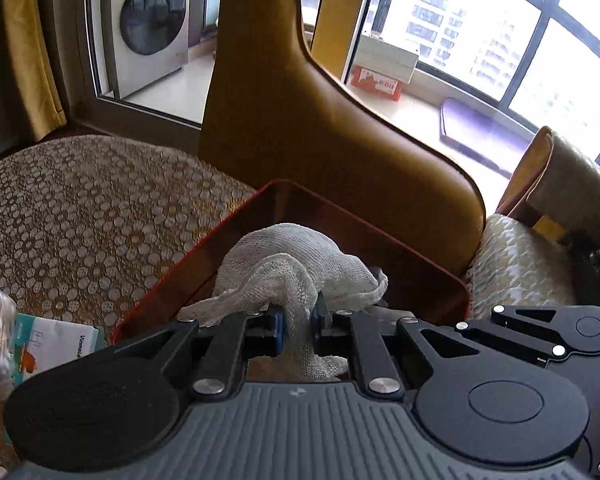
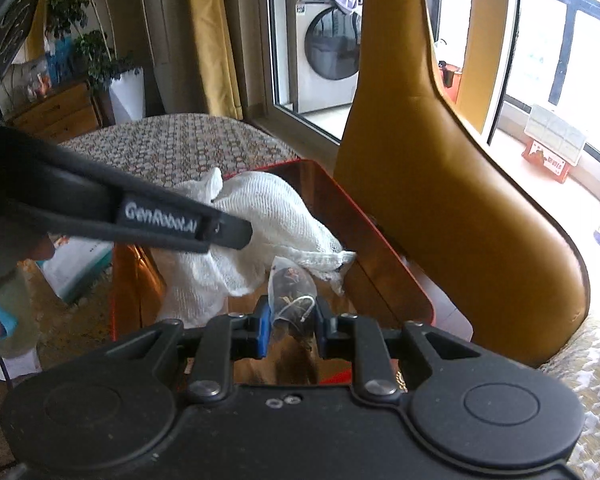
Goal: Organize soft objects
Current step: 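Carry the gauze cloth and tea bag with both grippers into the red tin, then open both grippers to release the cloth and tea bag in the tin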
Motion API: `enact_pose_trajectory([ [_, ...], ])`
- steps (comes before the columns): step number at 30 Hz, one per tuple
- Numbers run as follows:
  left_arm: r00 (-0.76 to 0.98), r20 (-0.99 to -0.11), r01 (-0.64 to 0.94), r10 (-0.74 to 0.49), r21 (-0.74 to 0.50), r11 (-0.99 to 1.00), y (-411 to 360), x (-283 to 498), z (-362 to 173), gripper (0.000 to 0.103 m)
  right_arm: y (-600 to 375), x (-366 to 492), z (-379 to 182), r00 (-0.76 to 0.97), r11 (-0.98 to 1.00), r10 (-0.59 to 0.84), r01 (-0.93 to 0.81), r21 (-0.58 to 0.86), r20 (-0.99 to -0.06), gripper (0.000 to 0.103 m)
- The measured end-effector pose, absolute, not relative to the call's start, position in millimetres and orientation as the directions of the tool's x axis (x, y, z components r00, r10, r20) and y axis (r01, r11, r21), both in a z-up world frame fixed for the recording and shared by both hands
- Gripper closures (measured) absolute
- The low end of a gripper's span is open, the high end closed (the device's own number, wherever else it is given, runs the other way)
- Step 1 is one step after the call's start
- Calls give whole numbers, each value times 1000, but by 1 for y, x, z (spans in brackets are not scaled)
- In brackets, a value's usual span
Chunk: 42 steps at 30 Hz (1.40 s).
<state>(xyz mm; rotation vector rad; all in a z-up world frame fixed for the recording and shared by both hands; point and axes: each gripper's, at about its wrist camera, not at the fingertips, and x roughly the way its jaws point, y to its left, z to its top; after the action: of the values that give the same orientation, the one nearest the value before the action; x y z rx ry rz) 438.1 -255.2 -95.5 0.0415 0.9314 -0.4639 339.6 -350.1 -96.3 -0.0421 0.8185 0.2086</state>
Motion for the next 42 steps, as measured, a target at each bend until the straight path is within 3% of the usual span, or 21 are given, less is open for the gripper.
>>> enact_pose_trajectory([
  [17,456,-843,368,-285,-113,923,-259,445,-123,87,-346,358,-105,606,969,173,-247,23,-776,72],
  [19,455,-842,377,-289,-112,920,-261,443,-124,82,-347,357,-105,605,969,174,-245,26,-777,71],
  [22,463,-836,383,-294,-111,917,-261,441,-122,62,-348,355,-105,610,971,165,-239,19,-775,69],
  [23,468,-832,384,-298,-113,916,-261,440,-120,45,-348,356,-105,612,972,160,-235,15,-775,69],
  [24,478,-826,383,-300,-111,917,-261,439,-119,35,-348,355,-105,615,973,157,-232,13,-773,69],
  [31,506,-807,381,-303,-106,918,-256,429,-104,34,-353,347,-96,634,975,158,-223,17,-757,57],
  [42,562,-769,370,-305,-97,924,-234,394,-60,34,-345,319,-65,673,977,164,-212,24,-721,48],
])
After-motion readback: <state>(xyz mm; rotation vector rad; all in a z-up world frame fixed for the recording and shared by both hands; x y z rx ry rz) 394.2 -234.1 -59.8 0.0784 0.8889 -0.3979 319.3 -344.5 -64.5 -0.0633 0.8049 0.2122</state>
